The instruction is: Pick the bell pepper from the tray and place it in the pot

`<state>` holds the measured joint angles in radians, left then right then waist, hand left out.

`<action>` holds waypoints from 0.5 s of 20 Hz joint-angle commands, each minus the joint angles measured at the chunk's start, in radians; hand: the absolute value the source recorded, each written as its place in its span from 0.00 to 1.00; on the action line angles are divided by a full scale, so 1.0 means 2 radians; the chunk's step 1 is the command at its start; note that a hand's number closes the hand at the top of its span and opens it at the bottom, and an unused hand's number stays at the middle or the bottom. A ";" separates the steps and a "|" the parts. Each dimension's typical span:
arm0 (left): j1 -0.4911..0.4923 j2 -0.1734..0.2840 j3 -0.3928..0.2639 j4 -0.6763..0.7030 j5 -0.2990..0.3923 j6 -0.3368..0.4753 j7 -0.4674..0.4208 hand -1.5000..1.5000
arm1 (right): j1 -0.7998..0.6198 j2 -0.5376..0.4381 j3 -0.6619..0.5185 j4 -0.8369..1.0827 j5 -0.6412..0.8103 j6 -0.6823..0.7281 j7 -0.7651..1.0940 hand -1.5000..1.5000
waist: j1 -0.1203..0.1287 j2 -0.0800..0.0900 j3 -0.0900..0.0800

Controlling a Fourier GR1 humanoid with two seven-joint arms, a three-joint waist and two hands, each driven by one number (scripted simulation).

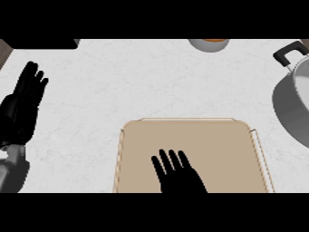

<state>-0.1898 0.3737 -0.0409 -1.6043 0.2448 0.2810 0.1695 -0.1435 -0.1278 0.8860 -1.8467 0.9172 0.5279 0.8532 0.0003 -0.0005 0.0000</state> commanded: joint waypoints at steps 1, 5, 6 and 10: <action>-0.004 -0.017 -0.004 -0.024 -0.023 0.007 0.027 0.50 | 0.020 -0.012 -0.013 0.016 0.017 -0.017 -0.024 0.00 | 0.000 0.000 0.000; 0.000 -0.011 0.012 -0.028 -0.017 -0.007 0.033 0.50 | -0.034 -0.009 -0.035 0.067 0.011 0.007 -0.080 1.00 | 0.002 0.000 0.000; 0.001 -0.022 0.002 -0.025 -0.026 -0.002 0.029 0.50 | -0.015 -0.016 -0.012 0.039 0.011 0.027 -0.073 1.00 | 0.001 0.000 0.000; -0.020 -0.020 0.021 -0.017 -0.030 -0.016 0.044 0.50 | -0.009 0.001 0.007 0.065 0.049 -0.011 -0.101 1.00 | 0.000 0.000 0.000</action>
<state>-0.1961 0.3346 -0.0126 -1.6307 0.2027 0.2560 0.2090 -0.1690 -0.1374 0.8728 -1.7544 0.9703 0.5250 0.6944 0.0011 -0.0033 -0.0017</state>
